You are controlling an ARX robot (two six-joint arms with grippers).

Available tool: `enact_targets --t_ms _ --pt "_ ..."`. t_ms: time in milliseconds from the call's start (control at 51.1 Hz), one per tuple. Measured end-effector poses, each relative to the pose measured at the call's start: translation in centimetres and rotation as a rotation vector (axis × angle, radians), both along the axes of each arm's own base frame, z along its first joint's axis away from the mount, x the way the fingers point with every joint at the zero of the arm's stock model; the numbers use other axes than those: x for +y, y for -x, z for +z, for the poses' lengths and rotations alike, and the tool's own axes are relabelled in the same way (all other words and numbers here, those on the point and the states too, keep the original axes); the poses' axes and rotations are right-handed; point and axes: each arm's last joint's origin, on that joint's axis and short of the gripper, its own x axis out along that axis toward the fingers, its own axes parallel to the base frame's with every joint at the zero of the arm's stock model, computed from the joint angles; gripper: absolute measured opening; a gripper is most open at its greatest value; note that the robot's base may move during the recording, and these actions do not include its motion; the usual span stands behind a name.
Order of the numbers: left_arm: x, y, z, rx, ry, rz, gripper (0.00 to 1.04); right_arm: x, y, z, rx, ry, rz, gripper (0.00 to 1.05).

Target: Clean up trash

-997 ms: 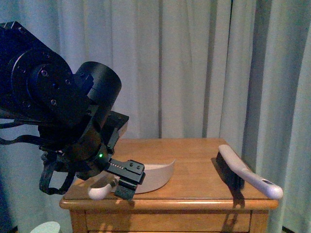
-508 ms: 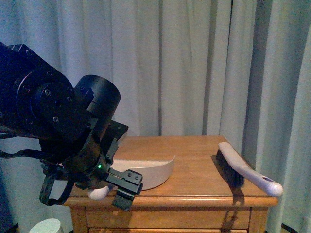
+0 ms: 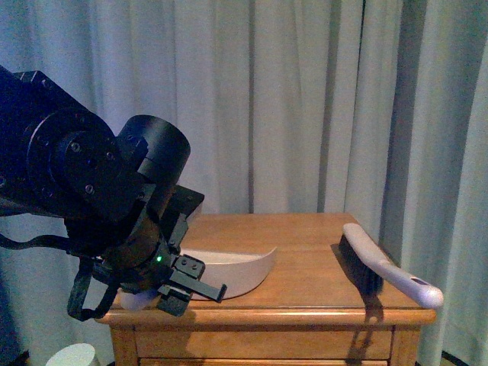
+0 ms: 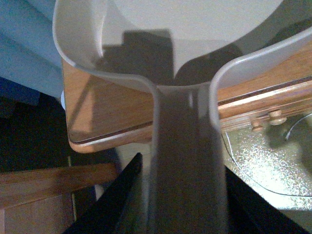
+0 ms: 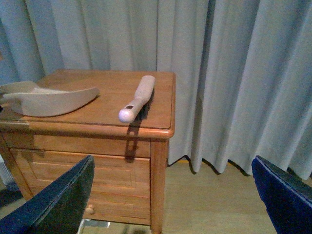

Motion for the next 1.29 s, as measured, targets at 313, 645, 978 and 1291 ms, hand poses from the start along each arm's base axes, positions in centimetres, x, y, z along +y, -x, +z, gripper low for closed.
enact_targets --t_ms 313,645,978,1291 --pt "0.2 0.0 0.1 -0.008 0.004 0.001 0.29 0.0 0.0 0.0 0.000 0.000 0.000 0.97" --pt "1.2 0.8 3.4 -0.132 0.082 -0.017 0.29 0.0 0.0 0.0 0.000 0.000 0.000 0.97" --pt "6.7 10.3 12.6 -0.579 0.165 -0.086 0.28 0.0 0.0 0.0 0.000 0.000 0.000 0.97" --pt "10.3 19.0 11.7 -0.661 0.161 -0.105 0.28 0.0 0.0 0.0 0.000 0.000 0.000 0.97"
